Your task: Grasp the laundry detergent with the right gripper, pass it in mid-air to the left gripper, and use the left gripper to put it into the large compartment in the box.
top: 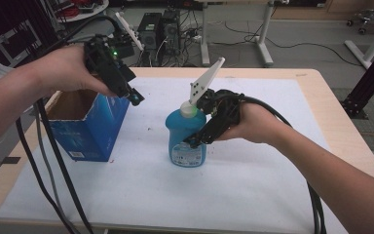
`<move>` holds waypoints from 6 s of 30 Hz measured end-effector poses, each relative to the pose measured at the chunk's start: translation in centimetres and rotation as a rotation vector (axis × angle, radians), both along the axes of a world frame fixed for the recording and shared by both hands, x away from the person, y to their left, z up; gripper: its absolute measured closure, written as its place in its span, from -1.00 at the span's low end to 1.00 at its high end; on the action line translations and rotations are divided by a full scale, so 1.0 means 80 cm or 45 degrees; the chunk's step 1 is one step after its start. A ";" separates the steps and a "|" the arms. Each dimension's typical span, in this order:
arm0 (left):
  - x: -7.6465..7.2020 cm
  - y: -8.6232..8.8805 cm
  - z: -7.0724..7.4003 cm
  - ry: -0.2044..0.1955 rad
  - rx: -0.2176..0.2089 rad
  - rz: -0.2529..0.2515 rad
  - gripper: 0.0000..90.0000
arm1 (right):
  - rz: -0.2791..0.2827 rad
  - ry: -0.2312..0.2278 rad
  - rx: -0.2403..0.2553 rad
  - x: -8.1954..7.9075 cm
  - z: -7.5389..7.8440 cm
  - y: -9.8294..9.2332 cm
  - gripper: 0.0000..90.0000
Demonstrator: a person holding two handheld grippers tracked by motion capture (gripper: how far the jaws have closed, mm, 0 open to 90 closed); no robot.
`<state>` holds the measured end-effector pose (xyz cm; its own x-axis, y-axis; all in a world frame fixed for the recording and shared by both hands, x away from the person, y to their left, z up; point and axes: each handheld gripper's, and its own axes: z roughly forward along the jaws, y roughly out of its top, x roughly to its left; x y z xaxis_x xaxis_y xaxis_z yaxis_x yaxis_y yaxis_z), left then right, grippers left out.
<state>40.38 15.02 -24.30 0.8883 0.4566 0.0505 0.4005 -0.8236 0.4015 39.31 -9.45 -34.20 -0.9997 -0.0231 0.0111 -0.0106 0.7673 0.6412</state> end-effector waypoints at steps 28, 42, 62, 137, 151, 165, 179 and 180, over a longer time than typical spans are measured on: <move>-0.007 -0.047 0.040 0.024 -0.047 -0.251 -0.57 | -0.045 0.016 0.087 0.008 0.050 -0.029 0.02; -0.013 -0.086 0.070 0.080 -0.073 -0.432 -0.57 | 0.001 -0.014 0.088 0.003 0.091 -0.021 0.02; -0.014 -0.116 0.053 0.119 -0.042 -0.497 -0.57 | 0.025 0.012 0.056 0.000 0.086 -0.010 0.02; -0.011 -0.132 0.033 0.101 -0.069 -0.453 -0.21 | -0.008 0.010 0.077 0.001 0.088 -0.014 0.02; -0.015 -0.133 0.035 0.064 -0.062 -0.457 -0.18 | 0.003 0.013 0.108 0.003 0.086 -0.015 -0.03; -0.014 -0.129 0.032 0.093 -0.055 -0.442 -0.18 | -0.016 0.051 0.110 0.008 0.078 -0.018 -0.51; -0.013 -0.118 0.038 0.107 -0.025 -0.392 -0.18 | -0.150 0.062 -0.007 0.019 0.074 -0.049 -0.71; -0.013 -0.117 0.038 0.103 -0.025 -0.389 -0.18 | -0.160 0.064 -0.027 0.021 0.072 -0.051 -0.70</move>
